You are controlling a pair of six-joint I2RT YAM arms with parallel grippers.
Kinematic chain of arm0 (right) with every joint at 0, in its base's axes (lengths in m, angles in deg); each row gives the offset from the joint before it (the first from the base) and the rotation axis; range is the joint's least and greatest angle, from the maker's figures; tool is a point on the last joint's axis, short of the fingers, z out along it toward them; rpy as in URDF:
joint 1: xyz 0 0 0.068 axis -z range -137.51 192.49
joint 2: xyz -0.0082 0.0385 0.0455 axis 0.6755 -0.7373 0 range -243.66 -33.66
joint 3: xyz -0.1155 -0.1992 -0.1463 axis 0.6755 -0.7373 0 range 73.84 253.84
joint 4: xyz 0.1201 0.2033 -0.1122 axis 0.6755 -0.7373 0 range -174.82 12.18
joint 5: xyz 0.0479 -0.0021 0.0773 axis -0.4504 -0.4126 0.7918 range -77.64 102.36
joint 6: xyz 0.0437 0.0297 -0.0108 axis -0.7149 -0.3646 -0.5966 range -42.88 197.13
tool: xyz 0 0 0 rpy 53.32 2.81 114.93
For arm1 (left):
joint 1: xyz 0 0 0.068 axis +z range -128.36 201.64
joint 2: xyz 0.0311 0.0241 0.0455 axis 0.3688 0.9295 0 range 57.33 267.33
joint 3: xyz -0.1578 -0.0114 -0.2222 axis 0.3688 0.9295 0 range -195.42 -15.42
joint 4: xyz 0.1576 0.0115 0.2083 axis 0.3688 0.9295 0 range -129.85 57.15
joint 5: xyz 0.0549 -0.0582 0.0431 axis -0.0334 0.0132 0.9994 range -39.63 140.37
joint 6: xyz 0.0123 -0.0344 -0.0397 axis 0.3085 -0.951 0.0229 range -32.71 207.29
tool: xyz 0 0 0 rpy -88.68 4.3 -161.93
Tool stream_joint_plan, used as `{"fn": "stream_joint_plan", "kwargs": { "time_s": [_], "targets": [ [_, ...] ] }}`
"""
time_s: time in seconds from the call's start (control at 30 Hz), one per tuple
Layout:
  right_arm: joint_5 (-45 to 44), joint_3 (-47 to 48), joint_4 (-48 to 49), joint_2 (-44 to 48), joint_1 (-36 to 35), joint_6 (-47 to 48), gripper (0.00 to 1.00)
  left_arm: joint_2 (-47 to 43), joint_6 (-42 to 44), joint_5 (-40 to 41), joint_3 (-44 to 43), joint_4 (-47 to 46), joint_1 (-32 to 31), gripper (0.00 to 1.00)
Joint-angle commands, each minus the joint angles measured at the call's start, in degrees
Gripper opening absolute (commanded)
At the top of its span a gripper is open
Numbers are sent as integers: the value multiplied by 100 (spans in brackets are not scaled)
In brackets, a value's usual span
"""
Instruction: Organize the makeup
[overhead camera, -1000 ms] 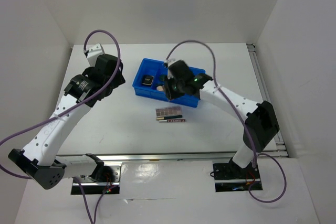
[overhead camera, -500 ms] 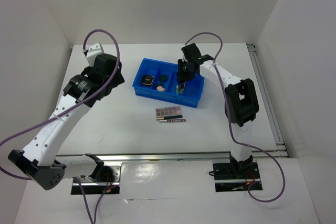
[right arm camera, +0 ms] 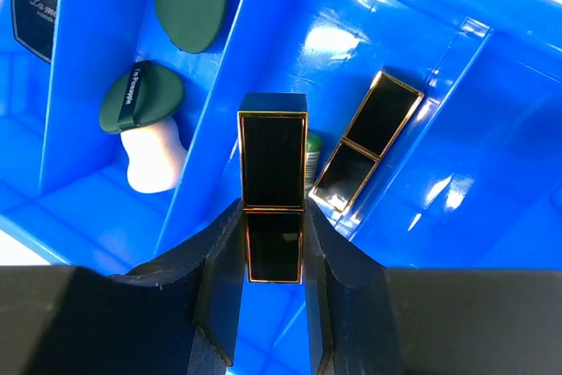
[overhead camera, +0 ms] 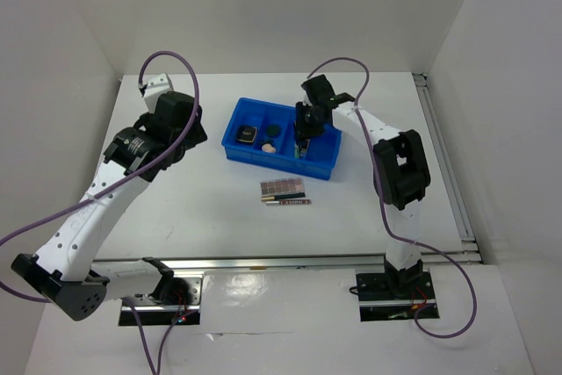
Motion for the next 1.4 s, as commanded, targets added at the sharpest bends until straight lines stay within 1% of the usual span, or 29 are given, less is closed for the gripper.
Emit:
{"fn": "stream_joint_plan", "kwargs": {
  "time_s": [0.0,0.03,0.07,0.1,0.13,0.2,0.27,0.33,0.37,0.4,0.43,0.47,0.5,0.57,0.6,0.63,0.67,0.7,0.77,0.8,0.87,0.9,1.0,1.07,1.17,1.37],
  "targets": [
    [93,17,228,-92,43,-50,27,-88,23,3,-45,0,39,68],
    [93,17,228,-92,43,-111,34,-88,23,3,-45,0,39,68],
    [93,86,228,-144,43,-112,49,-35,23,3,-45,0,39,68],
    [93,87,228,-145,43,-112,49,-35,23,3,-45,0,39,68],
    [154,148,228,-145,43,-112,58,-35,23,3,-45,0,39,68],
    [154,201,175,-145,43,-112,64,-35,23,3,-45,53,39,68],
    [93,306,114,47,43,-60,69,-35,23,3,-45,53,39,68],
    [-47,193,235,372,-17,28,70,-35,23,3,-45,53,39,68],
    [-152,36,367,600,-105,194,68,-35,23,55,-45,53,39,68],
    [-223,-366,664,1107,-158,300,64,-35,23,56,-45,53,39,68],
    [-276,-579,789,1364,-211,397,59,-35,23,56,-45,53,39,68],
    [-276,-799,886,1593,-290,572,56,-35,23,56,-45,53,39,68],
    [-181,-1192,939,1996,-291,669,54,-35,23,56,-45,53,91,68],
    [-118,-1564,940,2341,-561,1054,50,-35,23,56,-45,53,92,68],
    [-66,-1966,940,2647,-702,1222,50,17,23,56,-45,-8,92,68],
    [-66,-2170,940,2789,-860,1381,50,18,23,56,-45,-8,92,68],
    [-66,-2363,940,2904,-1210,1521,50,18,23,56,-45,-8,144,68],
    [-66,-2696,940,3009,-1387,1688,50,79,84,56,-45,-8,144,68],
    [-66,-2962,878,3142,-1669,1690,50,79,85,3,-98,-8,144,68],
    [-118,-3146,878,3142,-1871,1690,50,140,137,3,-168,-8,144,68],
    [-285,-3208,738,2950,-2056,1690,49,202,138,-50,-256,-8,144,68],
    [-364,-3209,738,2897,-2240,1542,49,255,138,-50,-317,-8,144,68],
    [-505,-3358,807,2660,-2461,1374,48,308,76,-103,-318,44,144,68],
    [-698,-3358,869,2475,-2540,1321,47,308,24,-164,-318,44,144,68],
    [-760,-3472,1088,2265,-2593,1268,47,308,23,-217,-265,44,144,68],
    [-918,-3411,1194,1921,-2593,1373,47,203,23,-164,-265,115,144,68]
  ]
}}
